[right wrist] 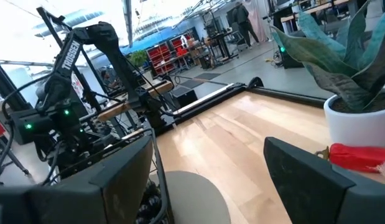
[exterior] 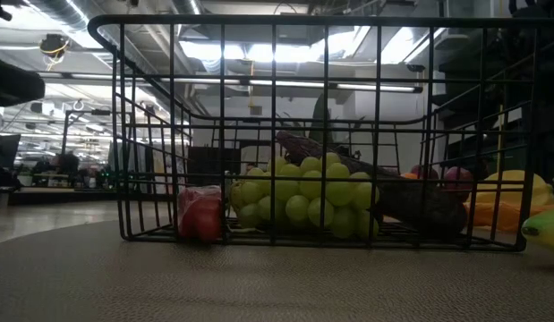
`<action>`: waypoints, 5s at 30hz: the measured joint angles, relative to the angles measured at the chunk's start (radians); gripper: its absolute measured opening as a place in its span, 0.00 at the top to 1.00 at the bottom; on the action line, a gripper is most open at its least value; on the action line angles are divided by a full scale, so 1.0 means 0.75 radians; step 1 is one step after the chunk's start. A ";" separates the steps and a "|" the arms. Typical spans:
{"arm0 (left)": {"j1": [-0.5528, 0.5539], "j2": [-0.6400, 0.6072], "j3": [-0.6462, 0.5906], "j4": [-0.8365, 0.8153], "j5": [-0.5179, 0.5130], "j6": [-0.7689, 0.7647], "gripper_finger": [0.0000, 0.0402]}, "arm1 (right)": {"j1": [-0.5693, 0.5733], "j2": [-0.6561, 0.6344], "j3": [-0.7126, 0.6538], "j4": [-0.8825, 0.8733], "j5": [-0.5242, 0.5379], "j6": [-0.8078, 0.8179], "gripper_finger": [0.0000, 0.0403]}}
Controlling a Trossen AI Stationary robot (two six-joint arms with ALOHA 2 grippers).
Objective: Build produce basket
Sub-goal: Put the green cucumber into the black wire basket
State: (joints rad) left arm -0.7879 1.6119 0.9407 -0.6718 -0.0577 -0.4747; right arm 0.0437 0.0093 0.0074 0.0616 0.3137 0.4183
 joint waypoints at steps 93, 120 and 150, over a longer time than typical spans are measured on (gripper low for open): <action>-0.087 0.142 0.235 -0.140 -0.111 -0.918 0.52 | 0.000 -0.001 0.000 -0.020 -0.169 0.032 0.23; -0.099 0.146 0.371 -0.271 0.066 -0.950 0.78 | 0.000 0.004 0.000 -0.027 -0.211 0.034 0.23; 0.547 0.157 1.010 -0.282 -0.767 0.192 0.55 | 0.000 0.004 0.000 -0.027 -0.211 0.028 0.23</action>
State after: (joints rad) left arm -0.3779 1.7296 1.6979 -0.8831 -0.6331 -0.3303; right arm 0.0435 0.0124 0.0074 0.0414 0.1558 0.4395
